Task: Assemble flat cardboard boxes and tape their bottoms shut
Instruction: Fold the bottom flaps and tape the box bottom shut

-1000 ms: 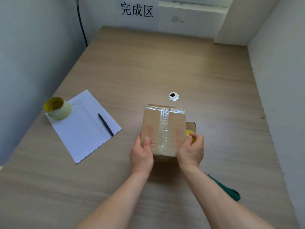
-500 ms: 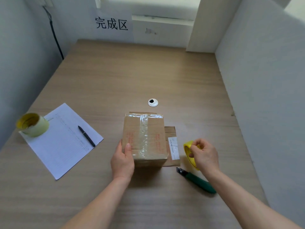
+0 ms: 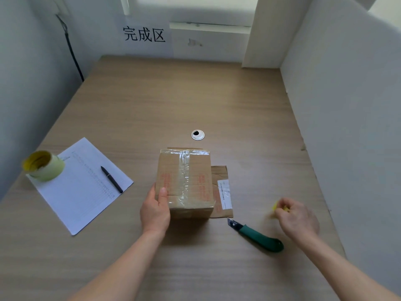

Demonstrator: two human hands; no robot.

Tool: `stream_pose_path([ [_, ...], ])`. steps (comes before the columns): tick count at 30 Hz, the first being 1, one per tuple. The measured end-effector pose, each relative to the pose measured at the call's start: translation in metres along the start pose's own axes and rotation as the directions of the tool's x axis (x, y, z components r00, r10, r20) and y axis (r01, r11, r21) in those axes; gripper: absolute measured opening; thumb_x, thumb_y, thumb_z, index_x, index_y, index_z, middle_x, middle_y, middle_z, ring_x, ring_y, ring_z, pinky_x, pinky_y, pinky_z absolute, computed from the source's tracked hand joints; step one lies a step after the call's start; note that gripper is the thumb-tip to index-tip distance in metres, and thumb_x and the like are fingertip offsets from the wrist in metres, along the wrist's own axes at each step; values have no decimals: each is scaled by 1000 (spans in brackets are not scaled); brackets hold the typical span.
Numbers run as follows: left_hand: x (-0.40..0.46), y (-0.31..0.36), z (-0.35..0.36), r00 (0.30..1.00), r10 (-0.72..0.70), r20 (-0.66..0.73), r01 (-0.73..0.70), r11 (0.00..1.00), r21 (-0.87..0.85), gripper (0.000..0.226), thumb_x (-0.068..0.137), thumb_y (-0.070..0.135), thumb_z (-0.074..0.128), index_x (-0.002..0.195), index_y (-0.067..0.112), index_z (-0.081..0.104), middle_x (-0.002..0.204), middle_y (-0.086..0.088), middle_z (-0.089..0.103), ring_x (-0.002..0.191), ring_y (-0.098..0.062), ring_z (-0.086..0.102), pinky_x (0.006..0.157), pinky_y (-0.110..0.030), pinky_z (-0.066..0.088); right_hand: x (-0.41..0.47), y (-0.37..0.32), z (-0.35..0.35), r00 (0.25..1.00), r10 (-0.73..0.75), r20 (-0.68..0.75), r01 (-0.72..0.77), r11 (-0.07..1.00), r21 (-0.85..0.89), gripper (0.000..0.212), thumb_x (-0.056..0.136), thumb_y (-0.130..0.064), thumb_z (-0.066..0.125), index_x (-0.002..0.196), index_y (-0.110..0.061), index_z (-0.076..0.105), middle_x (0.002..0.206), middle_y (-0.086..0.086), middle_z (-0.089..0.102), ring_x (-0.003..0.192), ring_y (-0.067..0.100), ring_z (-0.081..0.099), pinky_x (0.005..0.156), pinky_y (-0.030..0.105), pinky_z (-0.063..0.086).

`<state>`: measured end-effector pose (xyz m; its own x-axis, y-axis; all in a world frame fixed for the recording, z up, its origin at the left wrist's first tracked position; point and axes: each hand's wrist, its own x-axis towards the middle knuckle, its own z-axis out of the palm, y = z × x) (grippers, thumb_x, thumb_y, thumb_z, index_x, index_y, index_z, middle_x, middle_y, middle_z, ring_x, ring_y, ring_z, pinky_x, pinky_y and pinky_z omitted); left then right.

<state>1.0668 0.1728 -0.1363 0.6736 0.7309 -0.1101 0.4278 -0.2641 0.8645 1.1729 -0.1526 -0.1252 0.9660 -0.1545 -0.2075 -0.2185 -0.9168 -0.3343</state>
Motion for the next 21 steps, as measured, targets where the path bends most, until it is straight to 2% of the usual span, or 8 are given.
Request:
stream_pose_path([
  [1,0,0,0,1000,1,0,-1,1000,3,29,102,27,45,124,19,61,108,0,69,102,-25,61,84,-31,44,0,3,0,1000,-23,22,24,999,-33,4,79,-32,65,80,-36,65,88,1,70,78,29,56,67,32,45],
  [2,0,0,-1,1000,1,2,-1,1000,8,29,102,27,45,124,18,61,109,-1,69,103,-25,61,85,-32,44,0,5,1,998,-44,51,48,996,-70,17,80,-34,64,94,-43,67,102,0,72,86,29,59,71,33,47],
  [5,0,1,-1,1000,-6,9,6,1000,16,31,102,28,44,126,19,60,112,-1,68,105,-25,60,89,-33,45,-3,8,-1,990,-80,115,97,984,-152,53,85,-36,58,133,-56,50,131,-7,64,115,27,60,86,34,48],
  [10,-1,1,-3,999,-25,35,25,1000,-4,30,102,30,44,125,21,61,107,6,67,103,-20,61,86,-29,43,-26,21,9,986,-124,112,141,978,-151,47,92,-39,54,136,-54,48,132,-8,63,117,27,59,86,33,48],
  [14,-1,5,-5,998,-26,58,27,999,-19,31,102,30,44,126,19,61,110,3,69,104,-19,62,91,-34,48,-43,40,24,978,-195,76,205,964,-169,49,89,-40,61,137,-48,52,103,5,67,104,27,60,90,34,44],
  [18,-1,6,-6,997,-31,69,32,999,-8,32,102,30,44,127,17,60,112,2,68,106,-20,61,93,-34,47,-47,25,14,972,-212,101,235,880,-414,68,84,-66,53,146,-47,33,122,-6,59,117,20,49,93,34,40],
  [19,-1,6,-6,997,-33,72,34,999,-7,32,102,30,44,127,17,60,112,2,68,106,-20,61,92,-33,47,-48,15,10,973,-227,44,225,885,-407,72,81,-68,54,146,-44,35,123,-4,58,113,23,50,92,36,40],
  [21,-1,7,-6,996,-45,72,45,999,4,32,102,31,43,127,18,60,111,3,68,106,-20,61,91,-32,47,-54,-15,4,958,-274,-88,252,945,-207,72,81,-59,62,145,-32,43,122,6,56,108,29,50,89,41,40],
])
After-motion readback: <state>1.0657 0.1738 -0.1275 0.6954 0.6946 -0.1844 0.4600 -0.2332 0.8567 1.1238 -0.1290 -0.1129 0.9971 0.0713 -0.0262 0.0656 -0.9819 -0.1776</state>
